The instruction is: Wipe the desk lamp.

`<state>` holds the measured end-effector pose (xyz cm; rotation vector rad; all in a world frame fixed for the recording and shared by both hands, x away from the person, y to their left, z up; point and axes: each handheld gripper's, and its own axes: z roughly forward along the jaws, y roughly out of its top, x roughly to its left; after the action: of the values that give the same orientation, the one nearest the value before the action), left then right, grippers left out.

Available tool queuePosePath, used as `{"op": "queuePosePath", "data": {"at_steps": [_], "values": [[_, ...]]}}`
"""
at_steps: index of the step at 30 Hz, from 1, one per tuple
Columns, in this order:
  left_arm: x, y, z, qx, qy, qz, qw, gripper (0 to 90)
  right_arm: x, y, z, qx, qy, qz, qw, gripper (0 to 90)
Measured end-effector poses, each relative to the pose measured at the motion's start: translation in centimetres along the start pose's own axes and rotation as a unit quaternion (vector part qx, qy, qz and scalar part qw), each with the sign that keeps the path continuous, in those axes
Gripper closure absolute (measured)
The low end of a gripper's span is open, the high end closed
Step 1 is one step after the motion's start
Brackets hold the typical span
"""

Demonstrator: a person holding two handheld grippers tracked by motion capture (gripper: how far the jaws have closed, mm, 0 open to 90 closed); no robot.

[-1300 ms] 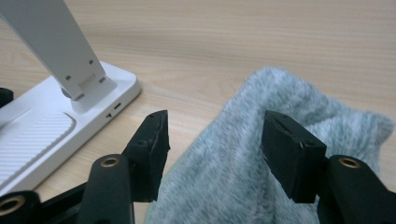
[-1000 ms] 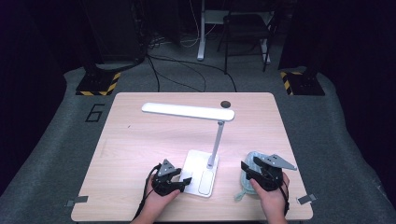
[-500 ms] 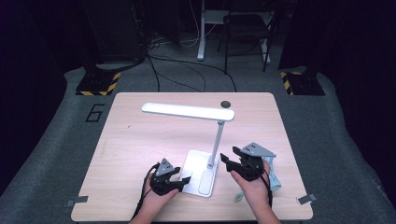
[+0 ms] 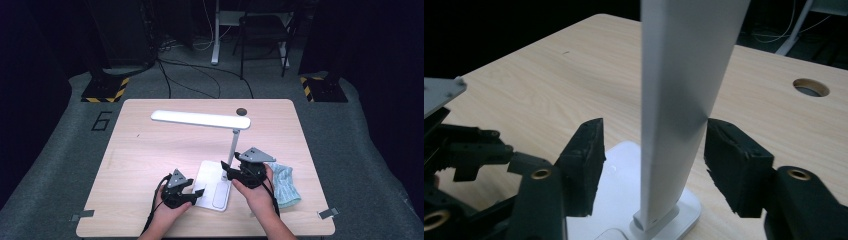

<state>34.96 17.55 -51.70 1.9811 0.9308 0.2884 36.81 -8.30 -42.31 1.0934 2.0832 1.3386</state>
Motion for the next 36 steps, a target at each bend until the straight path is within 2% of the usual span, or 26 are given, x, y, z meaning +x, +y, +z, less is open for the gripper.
{"op": "queuePosePath", "data": {"at_steps": [2, 5, 10, 15, 17, 18, 19, 21, 23, 25, 28, 29, 31, 36], "values": [[0.1, 0.1, -0.1, 0.004, -0.005, 0.004, 1.0, 38.5, -0.2, 0.2, 0.1, -0.004, -0.003, 0.003, 1.0, 46.9], [0.0, 0.0, -0.1, -0.001, 0.0, 0.011, 0.9999, 38.5, -0.5, 0.4, 0.2, -0.006, -0.002, 0.008, 0.9999, 51.3], [0.1, 0.1, -0.3, 0.0, 0.001, 0.016, 0.9999, 38.5, -0.4, 0.7, 0.7, -0.002, -0.016, -0.007, 0.9998, 57.5], [0.2, 0.1, -0.5, 0.002, -0.006, 0.004, 1.0, 38.4, -0.6, 1.1, 1.4, 0.002, 0.0, -0.013, 0.9999, 58.6], [0.1, 0.1, -0.4, -0.005, 0.001, 0.003, 1.0, 38.4, -0.6, 1.3, 1.6, 0.005, 0.003, -0.011, 0.9999, 59.1], [0.2, 0.1, -0.5, -0.004, 0.002, 0.006, 1.0, 38.3, -0.7, 1.3, 1.7, 0.005, 0.006, -0.016, 0.9998, 59.4], [0.2, 0.1, -0.5, 0.002, -0.002, 0.01, 0.9999, 38.3, -0.6, 1.3, 1.8, 0.004, 0.005, -0.012, 0.9999, 59.6], [0.1, 0.0, -0.4, 0.0, 0.0, 0.009, 1.0, 38.4, -0.6, 1.4, 1.8, 0.005, 0.005, -0.013, 0.9999, 60.0], [0.2, 0.0, -0.3, 0.005, 0.003, 0.023, 0.9997, 38.4, -0.6, 1.4, 1.9, 0.007, 0.005, -0.009, 0.9999, 60.7], [0.1, 0.0, -0.3, 0.004, 0.001, 0.022, 0.9997, 38.3, -0.6, 1.5, 1.9, 0.006, 0.003, -0.012, 0.9999, 61.9], [0.0, 0.0, -0.3, 0.003, 0.002, 0.024, 0.9997, 38.3, -0.6, 1.5, 2.0, 0.007, 0.001, -0.009, 0.9999, 67.9], [0.1, 0.0, -0.3, 0.004, 0.003, 0.03, 0.9995, 38.3, -0.6, 1.5, 2.0, 0.006, 0.002, -0.01, 0.9999, 70.8], [0.1, 0.0, -0.4, 0.003, 0.006, 0.023, 0.9997, 38.3, -0.7, 1.6, 2.2, 0.01, 0.014, -0.009, 0.9998, 75.6], [0.2, 0.0, -0.4, 0.006, 0.005, 0.026, 0.9996, 38.2, -0.7, 2.0, 2.7, 0.012, 0.029, -0.008, 0.9995, 76.3]]}}
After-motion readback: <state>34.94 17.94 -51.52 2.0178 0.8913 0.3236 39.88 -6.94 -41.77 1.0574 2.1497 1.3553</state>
